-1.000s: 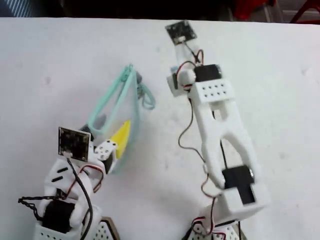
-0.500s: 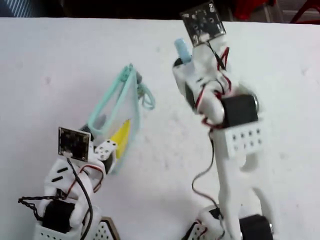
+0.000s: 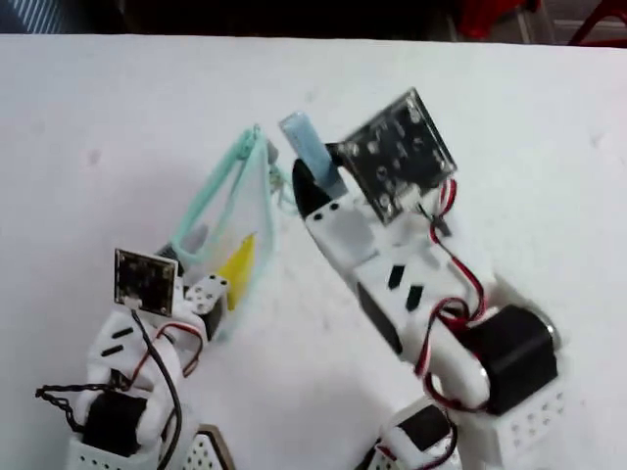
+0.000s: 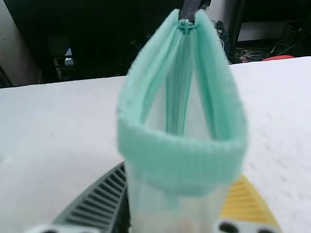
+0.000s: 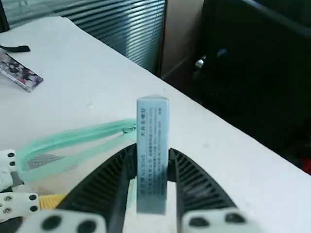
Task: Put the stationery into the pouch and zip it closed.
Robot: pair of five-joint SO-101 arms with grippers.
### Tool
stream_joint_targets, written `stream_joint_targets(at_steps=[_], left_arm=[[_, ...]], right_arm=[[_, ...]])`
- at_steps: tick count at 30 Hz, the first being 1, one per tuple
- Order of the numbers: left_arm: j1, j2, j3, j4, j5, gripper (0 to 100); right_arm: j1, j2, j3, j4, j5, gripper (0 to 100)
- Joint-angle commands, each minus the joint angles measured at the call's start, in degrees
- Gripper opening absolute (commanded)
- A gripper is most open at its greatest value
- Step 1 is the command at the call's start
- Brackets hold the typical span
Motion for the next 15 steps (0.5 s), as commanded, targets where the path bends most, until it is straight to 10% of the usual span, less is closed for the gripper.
stream_joint_targets(at_steps=[1, 15], left_arm=[[0.8, -0.1, -0.5, -1.3, -0.4, 23], [2.1, -0.1, -0.5, -1.1, -0.6, 23]], right_arm=[[-3.3, -1.9, 2.1, -5.1, 0.2, 1.7], [-5.7, -8.7, 14.6, -24.0, 0.2, 1.7]])
